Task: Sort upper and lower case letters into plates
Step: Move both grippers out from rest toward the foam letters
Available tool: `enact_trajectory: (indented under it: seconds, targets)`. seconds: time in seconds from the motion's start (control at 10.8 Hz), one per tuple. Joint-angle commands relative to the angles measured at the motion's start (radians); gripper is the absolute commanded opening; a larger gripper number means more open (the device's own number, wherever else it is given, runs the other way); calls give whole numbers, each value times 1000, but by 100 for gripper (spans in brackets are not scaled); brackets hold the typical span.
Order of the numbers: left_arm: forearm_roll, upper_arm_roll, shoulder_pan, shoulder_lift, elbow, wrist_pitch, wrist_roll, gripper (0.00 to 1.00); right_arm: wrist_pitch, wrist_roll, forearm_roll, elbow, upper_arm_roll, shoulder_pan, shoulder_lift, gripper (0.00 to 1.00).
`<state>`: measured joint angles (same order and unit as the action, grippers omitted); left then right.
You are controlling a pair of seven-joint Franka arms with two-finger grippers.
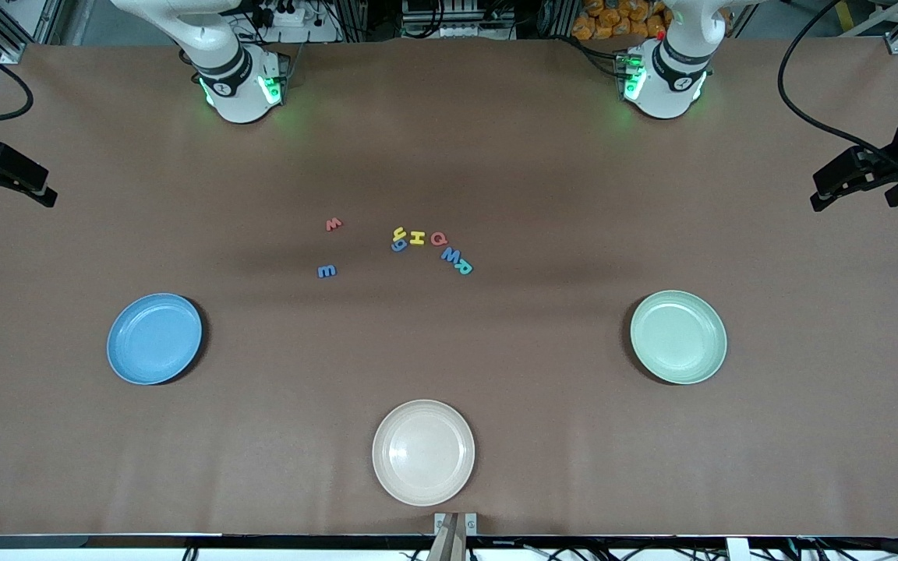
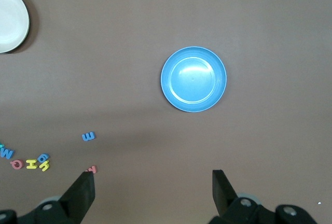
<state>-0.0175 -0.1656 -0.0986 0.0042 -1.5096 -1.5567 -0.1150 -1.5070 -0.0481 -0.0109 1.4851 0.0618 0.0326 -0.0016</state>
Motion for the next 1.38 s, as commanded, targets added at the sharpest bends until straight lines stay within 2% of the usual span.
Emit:
enact_trajectory:
  seconds: [0.0, 0.46, 0.65, 0.74, 0.92, 1.2, 1.29]
  targets:
    - [-24, -5, -1, -4, -3, 10, 24, 100, 13, 10, 8, -14, -11, -16, 3, 100]
    - [48, -15, 23, 57, -14, 10, 3, 100, 37, 8, 8, -12, -11, -7, 9, 100]
    - [123, -43, 83, 92, -66, -12, -156, 100, 77, 5, 12, -25, -14, 15, 98, 100]
    - [128, -63, 120, 100, -104, -55, -210, 100, 85, 8, 17, -26, -16, 20, 98, 100]
    - [131, -77, 201, 123, -178, -169, -453, 100, 86, 7, 11, -19, -16, 39, 138, 100]
    - [134, -86, 313, 239, -179, -273, -726, 100, 102, 8, 3, -16, -16, 55, 161, 100]
    - [139, -86, 357, 279, -179, -328, -844, 100, 111, 10, 12, -17, -16, 47, 214, 100]
